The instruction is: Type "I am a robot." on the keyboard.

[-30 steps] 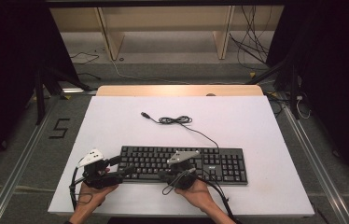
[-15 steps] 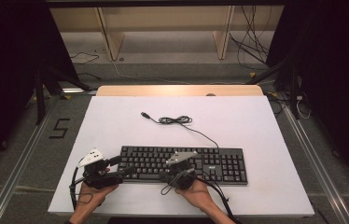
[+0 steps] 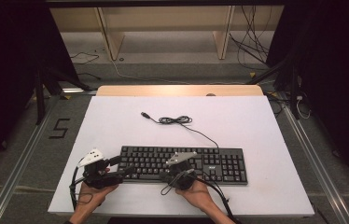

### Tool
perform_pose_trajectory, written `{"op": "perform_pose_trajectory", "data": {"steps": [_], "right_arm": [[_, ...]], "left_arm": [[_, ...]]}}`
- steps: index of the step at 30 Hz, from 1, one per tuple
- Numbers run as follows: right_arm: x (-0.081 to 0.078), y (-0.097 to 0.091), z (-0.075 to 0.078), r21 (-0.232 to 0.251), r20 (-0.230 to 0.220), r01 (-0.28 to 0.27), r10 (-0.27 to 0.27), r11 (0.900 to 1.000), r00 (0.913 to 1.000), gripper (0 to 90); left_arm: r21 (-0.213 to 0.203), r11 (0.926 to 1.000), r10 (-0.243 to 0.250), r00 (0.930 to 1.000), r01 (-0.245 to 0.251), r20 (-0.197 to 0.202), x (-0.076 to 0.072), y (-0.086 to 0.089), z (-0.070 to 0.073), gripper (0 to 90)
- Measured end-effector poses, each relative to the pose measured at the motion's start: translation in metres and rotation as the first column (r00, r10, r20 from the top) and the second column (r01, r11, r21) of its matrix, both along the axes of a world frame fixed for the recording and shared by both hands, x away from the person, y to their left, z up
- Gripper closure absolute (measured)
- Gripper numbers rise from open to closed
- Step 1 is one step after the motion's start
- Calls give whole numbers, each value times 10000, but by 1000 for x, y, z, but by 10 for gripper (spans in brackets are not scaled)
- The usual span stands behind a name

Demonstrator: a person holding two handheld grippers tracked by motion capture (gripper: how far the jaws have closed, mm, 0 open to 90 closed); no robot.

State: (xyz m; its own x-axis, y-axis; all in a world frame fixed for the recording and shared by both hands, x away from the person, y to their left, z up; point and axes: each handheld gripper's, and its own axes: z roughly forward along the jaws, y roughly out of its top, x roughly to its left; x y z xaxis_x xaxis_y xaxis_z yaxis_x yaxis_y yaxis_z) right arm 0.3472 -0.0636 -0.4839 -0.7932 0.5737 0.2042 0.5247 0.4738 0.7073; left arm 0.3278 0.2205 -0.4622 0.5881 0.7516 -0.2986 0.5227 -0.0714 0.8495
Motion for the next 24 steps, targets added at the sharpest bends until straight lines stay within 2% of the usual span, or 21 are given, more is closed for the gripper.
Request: {"op": "perform_pose_trajectory", "data": {"steps": [6,12,16,19,24], "right_arm": [[0,0,0,-16,78,11,-11,10000,10000,900],[-1,-6,7,370,107,102,-106,9993,9999,869],[0,-12,10,607,54,130,-133,9981,9999,806],[0,-14,11,724,-25,152,-150,9973,9999,703],[-1,-18,14,932,-1,151,-152,9955,9999,622]], "left_arm": [[7,10000,65,10000,-65,-45,3,1,-2,263],[35,9999,134,9997,-134,-181,8,1,-5,278],[125,9999,109,9998,-106,-184,10,0,-6,296],[197,9998,98,9997,-94,-217,11,-2,-7,314],[320,9993,179,9992,-168,-357,14,-2,-9,355]]}}
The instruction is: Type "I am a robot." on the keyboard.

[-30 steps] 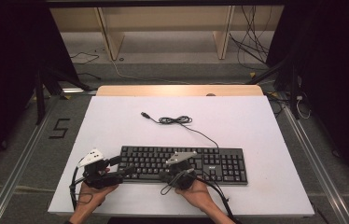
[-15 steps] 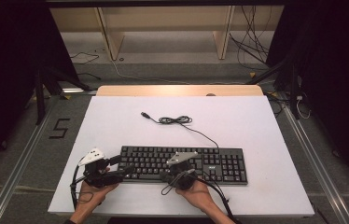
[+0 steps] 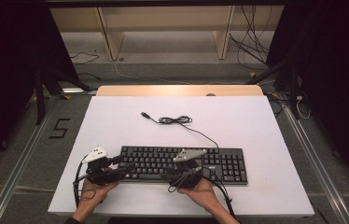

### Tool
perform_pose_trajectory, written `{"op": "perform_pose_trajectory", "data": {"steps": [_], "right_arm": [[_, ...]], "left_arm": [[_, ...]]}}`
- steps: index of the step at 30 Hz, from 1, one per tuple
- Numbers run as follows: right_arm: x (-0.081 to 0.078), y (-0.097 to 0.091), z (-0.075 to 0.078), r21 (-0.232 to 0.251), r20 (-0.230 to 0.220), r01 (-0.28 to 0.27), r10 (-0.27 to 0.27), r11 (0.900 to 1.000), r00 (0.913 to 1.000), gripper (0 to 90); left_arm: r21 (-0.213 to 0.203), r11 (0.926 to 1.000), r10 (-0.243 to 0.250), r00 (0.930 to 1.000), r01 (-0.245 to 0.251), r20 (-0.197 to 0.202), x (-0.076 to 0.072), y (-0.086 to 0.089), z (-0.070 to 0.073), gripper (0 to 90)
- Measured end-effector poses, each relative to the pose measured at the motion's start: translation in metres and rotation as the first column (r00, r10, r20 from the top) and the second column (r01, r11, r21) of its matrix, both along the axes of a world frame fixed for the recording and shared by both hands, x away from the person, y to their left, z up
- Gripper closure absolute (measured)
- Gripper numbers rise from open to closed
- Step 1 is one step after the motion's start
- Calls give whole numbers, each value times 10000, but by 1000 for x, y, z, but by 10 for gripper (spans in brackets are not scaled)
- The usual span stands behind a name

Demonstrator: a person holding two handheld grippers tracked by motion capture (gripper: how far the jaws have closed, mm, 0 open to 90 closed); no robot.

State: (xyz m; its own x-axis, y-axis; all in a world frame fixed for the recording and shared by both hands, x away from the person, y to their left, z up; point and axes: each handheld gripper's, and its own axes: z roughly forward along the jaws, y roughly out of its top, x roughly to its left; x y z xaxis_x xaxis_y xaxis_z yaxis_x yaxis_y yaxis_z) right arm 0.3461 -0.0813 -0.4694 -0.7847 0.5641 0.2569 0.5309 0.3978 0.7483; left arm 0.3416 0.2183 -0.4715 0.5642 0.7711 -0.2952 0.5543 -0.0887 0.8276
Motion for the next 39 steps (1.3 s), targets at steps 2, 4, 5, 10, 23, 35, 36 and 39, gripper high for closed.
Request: {"op": "perform_pose_trajectory", "data": {"steps": [2,4,5,10,23,35,36,39], "right_arm": [[0,-2,1,72,-7,66,-66,10000,10000,588],[0,-4,2,130,-51,177,-176,9998,9998,549],[1,-4,3,169,-81,216,-214,9996,9997,537],[2,-7,5,375,-127,437,-433,9983,9990,459],[2,-13,8,483,157,679,-687,9965,9975,399],[2,-17,10,489,268,795,-809,9956,9964,388],[2,-17,10,474,284,791,-805,9957,9964,387],[1,-18,10,427,336,760,-775,9962,9964,382]], "left_arm": [[37,10000,77,10000,-77,-43,2,0,-1,387],[48,10000,85,9999,-84,-116,3,0,-2,425],[60,9999,85,9999,-84,-143,4,0,-3,444],[259,9997,-19,9997,25,-226,8,-2,-6,545],[789,9967,-158,9992,187,-377,11,-5,-11,779],[1109,9938,-27,9987,83,-507,15,-6,-13,887],[1116,9937,-38,9988,94,-497,15,-6,-13,887],[1156,9932,-40,9987,99,-514,16,-7,-13,888]]}}
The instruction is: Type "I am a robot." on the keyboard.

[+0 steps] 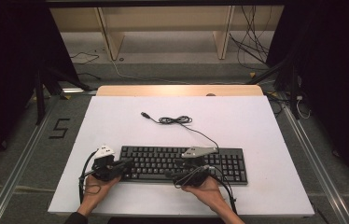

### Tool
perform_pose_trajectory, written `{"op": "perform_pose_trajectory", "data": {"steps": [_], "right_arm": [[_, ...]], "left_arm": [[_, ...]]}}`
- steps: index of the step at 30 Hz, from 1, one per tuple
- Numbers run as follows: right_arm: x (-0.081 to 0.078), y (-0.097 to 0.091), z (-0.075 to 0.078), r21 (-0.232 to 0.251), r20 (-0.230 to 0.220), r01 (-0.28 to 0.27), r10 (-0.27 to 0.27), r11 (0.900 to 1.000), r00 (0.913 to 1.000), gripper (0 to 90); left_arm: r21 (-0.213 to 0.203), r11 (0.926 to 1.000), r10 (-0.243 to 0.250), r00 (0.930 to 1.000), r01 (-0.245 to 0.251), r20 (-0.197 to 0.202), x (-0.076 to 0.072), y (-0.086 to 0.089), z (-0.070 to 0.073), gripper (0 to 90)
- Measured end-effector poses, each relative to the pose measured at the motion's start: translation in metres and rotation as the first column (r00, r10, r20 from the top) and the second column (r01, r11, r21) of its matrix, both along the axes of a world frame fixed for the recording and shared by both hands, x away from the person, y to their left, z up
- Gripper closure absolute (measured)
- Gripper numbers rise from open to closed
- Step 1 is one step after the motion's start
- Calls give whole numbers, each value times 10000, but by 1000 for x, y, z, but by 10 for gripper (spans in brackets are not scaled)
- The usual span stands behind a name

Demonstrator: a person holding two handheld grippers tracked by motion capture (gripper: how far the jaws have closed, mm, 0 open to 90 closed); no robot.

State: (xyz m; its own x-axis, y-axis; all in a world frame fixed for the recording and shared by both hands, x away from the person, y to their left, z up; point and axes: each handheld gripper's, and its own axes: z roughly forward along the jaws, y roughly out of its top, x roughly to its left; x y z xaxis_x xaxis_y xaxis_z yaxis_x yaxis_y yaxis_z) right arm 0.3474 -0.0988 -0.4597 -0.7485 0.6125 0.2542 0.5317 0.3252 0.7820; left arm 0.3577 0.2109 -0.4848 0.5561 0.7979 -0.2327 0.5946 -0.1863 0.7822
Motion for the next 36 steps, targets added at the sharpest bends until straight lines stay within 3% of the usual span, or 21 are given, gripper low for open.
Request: {"op": "perform_pose_trajectory", "data": {"steps": [36], "right_arm": [[-3,-2,3,70,173,-12,11,10000,9998,349]], "left_arm": [[414,9991,-40,9993,55,-363,3,-3,-3,890]]}}
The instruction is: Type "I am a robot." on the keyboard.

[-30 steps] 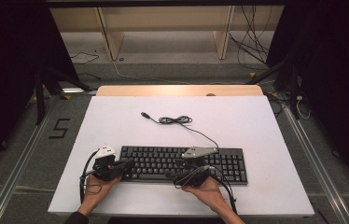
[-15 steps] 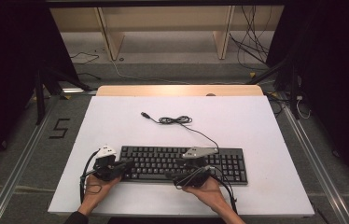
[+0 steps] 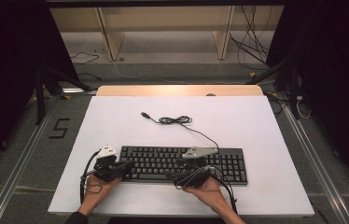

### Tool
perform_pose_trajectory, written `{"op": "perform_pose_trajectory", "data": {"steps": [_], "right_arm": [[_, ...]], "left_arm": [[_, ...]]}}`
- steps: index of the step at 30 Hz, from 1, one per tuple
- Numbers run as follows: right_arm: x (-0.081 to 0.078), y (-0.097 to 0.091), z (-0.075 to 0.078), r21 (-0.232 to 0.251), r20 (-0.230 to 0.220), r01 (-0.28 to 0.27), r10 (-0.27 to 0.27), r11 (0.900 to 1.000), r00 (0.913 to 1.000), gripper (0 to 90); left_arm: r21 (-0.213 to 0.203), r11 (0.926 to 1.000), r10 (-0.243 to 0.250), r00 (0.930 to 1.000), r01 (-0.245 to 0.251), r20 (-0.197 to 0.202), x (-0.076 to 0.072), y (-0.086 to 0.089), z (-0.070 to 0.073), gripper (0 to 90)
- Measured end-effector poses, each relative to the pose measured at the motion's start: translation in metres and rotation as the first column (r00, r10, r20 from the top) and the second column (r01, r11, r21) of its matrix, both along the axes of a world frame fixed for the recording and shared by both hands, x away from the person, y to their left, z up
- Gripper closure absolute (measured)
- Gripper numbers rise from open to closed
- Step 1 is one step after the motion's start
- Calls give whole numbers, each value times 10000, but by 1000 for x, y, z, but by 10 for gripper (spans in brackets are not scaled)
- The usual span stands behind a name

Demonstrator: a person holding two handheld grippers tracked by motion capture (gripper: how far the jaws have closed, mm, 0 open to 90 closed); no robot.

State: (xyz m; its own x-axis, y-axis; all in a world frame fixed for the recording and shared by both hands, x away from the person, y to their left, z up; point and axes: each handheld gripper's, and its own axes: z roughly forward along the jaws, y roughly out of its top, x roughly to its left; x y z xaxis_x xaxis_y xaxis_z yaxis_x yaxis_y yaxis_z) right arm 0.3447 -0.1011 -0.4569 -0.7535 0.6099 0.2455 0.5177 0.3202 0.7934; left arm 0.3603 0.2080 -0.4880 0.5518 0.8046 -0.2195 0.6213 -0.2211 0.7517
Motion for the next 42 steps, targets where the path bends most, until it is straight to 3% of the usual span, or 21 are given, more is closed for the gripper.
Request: {"op": "perform_pose_trajectory", "data": {"steps": [9,15,22,25,30,37,42], "right_arm": [[0,-1,0,44,36,23,-23,10000,10000,348],[1,-1,1,63,75,47,-48,10000,10000,349],[1,1,-1,31,54,15,-15,10000,10000,350],[1,2,-2,-32,24,-9,9,10000,10000,352],[1,4,-4,-31,-20,-9,9,10000,10000,364],[1,7,-6,-108,-85,-147,146,9998,9999,421],[0,12,-10,-288,-129,-295,292,9991,9995,536]], "left_arm": [[-167,9998,94,9997,-90,226,-2,1,6,854],[-685,9975,207,9985,-171,507,-5,5,11,789],[-1179,9930,160,9981,-89,602,-7,8,13,651],[-1645,9863,185,9980,-84,600,-8,9,15,563],[-1881,9820,297,9974,-168,657,-9,9,17,452],[-2163,9759,463,9956,-276,817,-13,11,19,389],[-2172,9759,388,9954,-190,871,-16,11,20,362]]}}
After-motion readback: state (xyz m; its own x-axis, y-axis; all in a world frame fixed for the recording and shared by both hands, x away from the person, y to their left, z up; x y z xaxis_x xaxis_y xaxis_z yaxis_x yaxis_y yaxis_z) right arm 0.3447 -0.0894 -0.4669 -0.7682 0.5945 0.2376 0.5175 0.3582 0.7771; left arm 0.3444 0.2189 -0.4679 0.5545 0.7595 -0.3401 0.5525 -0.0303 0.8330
